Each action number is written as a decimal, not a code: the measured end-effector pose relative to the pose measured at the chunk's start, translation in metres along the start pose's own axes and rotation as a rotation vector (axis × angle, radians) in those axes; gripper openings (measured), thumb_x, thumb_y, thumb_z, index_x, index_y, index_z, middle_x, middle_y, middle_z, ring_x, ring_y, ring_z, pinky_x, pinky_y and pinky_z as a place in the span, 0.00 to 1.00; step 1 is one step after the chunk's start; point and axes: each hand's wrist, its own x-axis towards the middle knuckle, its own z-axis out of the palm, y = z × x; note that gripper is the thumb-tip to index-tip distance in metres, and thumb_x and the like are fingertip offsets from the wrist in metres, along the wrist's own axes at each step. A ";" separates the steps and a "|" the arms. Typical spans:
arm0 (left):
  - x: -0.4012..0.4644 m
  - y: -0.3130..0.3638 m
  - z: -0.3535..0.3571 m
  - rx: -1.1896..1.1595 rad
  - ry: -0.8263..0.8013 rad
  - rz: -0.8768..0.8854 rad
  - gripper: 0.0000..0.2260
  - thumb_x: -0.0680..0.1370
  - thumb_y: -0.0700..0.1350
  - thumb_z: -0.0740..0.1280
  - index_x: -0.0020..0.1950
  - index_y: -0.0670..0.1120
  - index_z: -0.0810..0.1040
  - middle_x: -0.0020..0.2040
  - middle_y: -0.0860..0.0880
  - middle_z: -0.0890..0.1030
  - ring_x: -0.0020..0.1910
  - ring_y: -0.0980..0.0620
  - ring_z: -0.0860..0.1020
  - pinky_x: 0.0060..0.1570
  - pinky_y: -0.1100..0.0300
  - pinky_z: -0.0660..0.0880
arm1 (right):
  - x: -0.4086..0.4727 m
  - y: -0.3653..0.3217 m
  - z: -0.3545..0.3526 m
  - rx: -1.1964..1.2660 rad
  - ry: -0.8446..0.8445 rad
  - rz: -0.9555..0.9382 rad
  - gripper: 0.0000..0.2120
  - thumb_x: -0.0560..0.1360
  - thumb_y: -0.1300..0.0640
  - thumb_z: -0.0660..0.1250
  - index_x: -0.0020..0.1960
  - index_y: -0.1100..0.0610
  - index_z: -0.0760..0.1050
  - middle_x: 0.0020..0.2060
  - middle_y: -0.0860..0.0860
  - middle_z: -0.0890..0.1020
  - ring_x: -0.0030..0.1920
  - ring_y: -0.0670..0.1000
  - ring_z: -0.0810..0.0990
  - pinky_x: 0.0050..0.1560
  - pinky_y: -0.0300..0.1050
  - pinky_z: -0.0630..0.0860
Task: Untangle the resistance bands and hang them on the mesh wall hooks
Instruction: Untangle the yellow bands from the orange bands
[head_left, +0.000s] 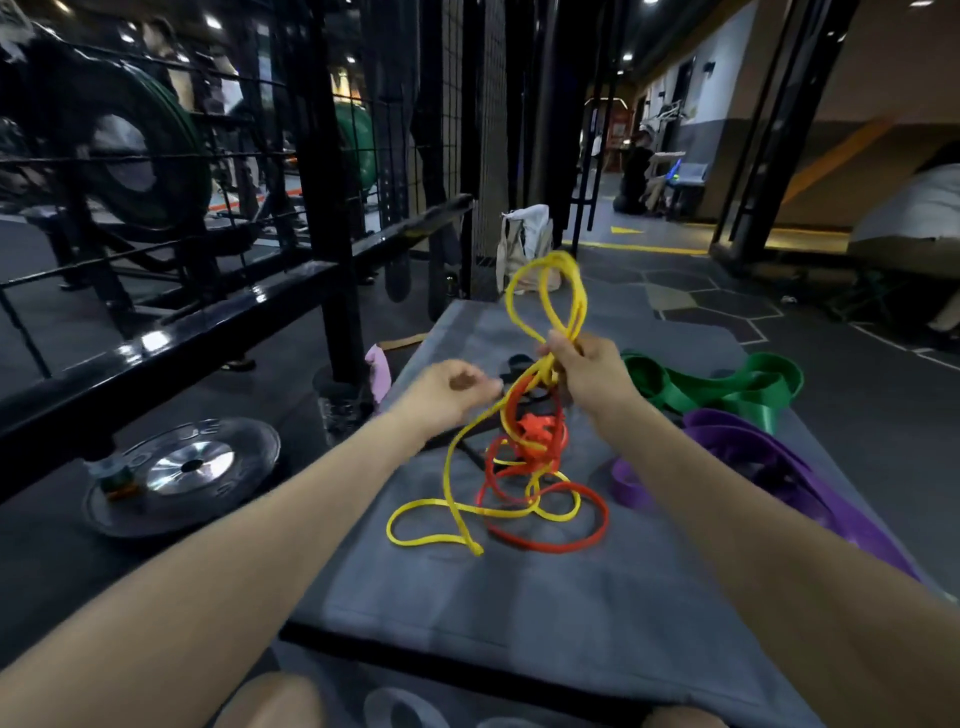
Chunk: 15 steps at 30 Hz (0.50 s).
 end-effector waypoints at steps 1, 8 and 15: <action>0.004 -0.012 0.006 0.089 0.012 -0.024 0.13 0.73 0.48 0.72 0.52 0.44 0.75 0.44 0.48 0.75 0.43 0.53 0.74 0.42 0.62 0.71 | -0.001 -0.002 -0.003 0.030 -0.003 0.005 0.15 0.80 0.53 0.59 0.36 0.54 0.75 0.27 0.53 0.71 0.27 0.49 0.67 0.31 0.43 0.65; 0.011 -0.035 0.062 0.311 -0.177 0.056 0.22 0.69 0.43 0.76 0.57 0.40 0.72 0.49 0.44 0.78 0.48 0.56 0.74 0.42 0.67 0.70 | -0.016 -0.017 -0.031 0.184 -0.052 0.006 0.17 0.81 0.53 0.55 0.39 0.57 0.75 0.28 0.55 0.70 0.27 0.49 0.71 0.27 0.38 0.70; 0.008 -0.054 0.053 0.272 -0.088 -0.099 0.13 0.75 0.45 0.70 0.34 0.47 0.70 0.31 0.49 0.73 0.26 0.58 0.68 0.25 0.69 0.64 | -0.012 0.013 -0.073 0.289 0.191 0.116 0.16 0.81 0.53 0.56 0.38 0.58 0.74 0.28 0.54 0.72 0.29 0.53 0.71 0.34 0.45 0.68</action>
